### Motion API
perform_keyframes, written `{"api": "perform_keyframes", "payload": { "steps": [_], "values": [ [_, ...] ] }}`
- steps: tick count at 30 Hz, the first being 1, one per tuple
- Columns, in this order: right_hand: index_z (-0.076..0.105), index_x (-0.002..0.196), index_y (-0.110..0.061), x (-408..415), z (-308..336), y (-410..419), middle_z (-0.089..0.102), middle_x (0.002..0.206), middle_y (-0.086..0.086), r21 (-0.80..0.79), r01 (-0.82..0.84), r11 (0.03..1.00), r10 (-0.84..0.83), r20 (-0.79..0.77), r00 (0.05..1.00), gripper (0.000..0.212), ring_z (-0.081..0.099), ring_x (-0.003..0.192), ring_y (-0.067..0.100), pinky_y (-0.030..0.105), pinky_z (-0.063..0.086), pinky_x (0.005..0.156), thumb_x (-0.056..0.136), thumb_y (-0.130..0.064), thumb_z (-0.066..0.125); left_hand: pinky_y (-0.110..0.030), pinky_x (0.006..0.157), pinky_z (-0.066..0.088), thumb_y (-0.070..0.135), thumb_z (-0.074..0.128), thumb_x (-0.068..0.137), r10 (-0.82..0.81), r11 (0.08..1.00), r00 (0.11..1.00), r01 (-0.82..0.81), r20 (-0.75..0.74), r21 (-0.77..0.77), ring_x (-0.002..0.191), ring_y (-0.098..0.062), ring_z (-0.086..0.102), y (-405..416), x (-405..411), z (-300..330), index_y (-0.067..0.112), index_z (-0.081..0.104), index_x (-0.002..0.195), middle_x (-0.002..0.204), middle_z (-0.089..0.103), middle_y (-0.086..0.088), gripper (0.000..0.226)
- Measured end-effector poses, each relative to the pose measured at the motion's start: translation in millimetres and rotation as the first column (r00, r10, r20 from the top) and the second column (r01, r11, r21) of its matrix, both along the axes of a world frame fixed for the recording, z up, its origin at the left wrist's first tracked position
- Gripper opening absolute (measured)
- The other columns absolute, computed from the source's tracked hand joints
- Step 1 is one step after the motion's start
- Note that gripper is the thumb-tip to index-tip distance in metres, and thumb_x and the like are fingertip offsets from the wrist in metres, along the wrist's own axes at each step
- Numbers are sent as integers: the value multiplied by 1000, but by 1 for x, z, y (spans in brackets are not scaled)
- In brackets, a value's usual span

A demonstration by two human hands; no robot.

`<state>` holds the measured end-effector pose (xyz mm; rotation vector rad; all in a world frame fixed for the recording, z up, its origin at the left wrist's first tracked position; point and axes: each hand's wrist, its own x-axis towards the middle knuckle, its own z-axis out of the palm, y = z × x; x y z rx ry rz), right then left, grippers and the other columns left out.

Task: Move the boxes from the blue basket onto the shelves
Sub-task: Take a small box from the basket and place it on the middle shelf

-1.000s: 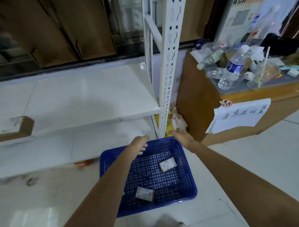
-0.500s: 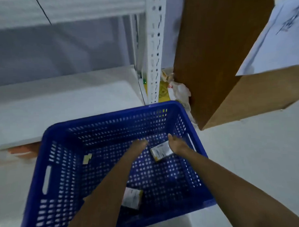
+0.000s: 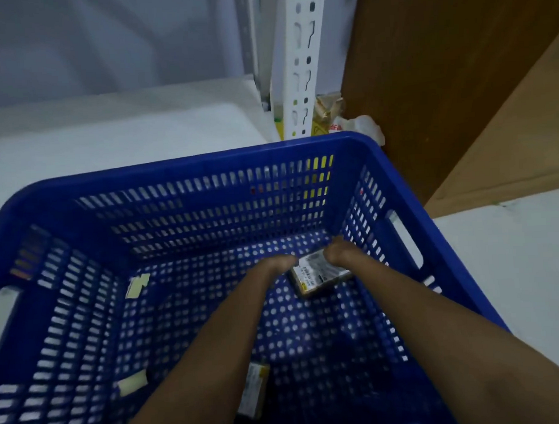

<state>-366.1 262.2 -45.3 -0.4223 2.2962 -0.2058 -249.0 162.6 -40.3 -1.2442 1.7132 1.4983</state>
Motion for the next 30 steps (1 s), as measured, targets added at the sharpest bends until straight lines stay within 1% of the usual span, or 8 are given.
{"api": "perform_keyframes", "payload": {
  "steps": [3, 5, 9, 13, 16, 20, 24, 30],
  "values": [
    [47, 134, -1, -1, -4, 3, 56, 129, 19, -52, 27, 998, -29, -35, 999, 42, 58, 105, 32, 36, 47, 90, 100, -24, 39, -36, 102, 41, 23, 40, 101, 157, 986, 988, -157, 0, 53, 112, -28, 53, 6, -2, -14, 13, 40, 126, 123, 51, -14, 27],
    [52, 124, -3, -2, -5, 6, 59, 108, 19, -94, 71, 993, -73, -18, 997, 33, 59, 94, 33, 34, 43, 79, 99, -22, 43, -39, 99, 47, 17, 41, 98, 316, 944, 949, -314, -3, 103, 99, -27, 57, 3, 1, -17, 7, 43, 112, 102, 54, -11, 16],
    [58, 123, 2, -3, 10, 7, 58, 126, 18, -309, 234, 922, -237, 26, 971, 34, 58, 107, 32, 34, 46, 83, 92, -12, 52, -35, 60, 40, 10, 42, 97, 396, 918, 914, -396, -91, 22, 66, -19, 44, -16, 11, 7, 9, 48, 103, 80, 47, -7, 9],
    [46, 130, -14, 11, 86, 6, 51, 131, 19, -468, 387, 795, -352, 164, 922, 37, 55, 111, 35, 38, 45, 94, 93, -12, 52, -31, 51, 30, 1, 39, 96, 443, 895, 869, -415, -220, 161, 63, -16, 37, -27, 27, 76, 9, 55, 124, 105, 61, -13, 33],
    [41, 132, -17, 19, 172, 5, 58, 124, 21, -481, 372, 794, -295, 230, 927, 37, 58, 110, 39, 50, 47, 98, 96, -16, 50, -25, 43, 28, -6, 37, 95, 456, 887, 834, -398, -312, 232, 55, -16, 32, -33, 46, 158, 9, 52, 130, 122, 63, -20, 40],
    [38, 138, -20, 24, 309, 3, 55, 122, 17, -492, 361, 792, -255, 271, 928, 42, 56, 104, 31, 45, 47, 91, 98, -20, 50, -29, 54, 31, -5, 45, 92, 444, 891, 821, -363, -358, 273, 78, -24, 49, -40, 62, 292, 12, 53, 132, 106, 73, -9, 43],
    [38, 137, -20, 31, 454, -3, 58, 110, 12, -502, 410, 761, -267, 333, 904, 42, 58, 91, 26, 43, 51, 79, 97, -18, 50, -42, 88, 50, 10, 53, 93, 531, 841, 792, -449, -301, 303, 103, -30, 60, -50, 76, 444, 24, 52, 128, 123, 58, -12, 38],
    [39, 128, -24, 47, 678, -10, 58, 106, 11, -555, 410, 724, -239, 355, 904, 37, 58, 94, 24, 41, 55, 76, 94, -21, 54, -38, 80, 53, 19, 61, 89, 524, 851, 764, -445, -378, 280, 108, -29, 59, -58, 96, 675, 21, 62, 112, 120, 60, -12, 23]
  ]
}}
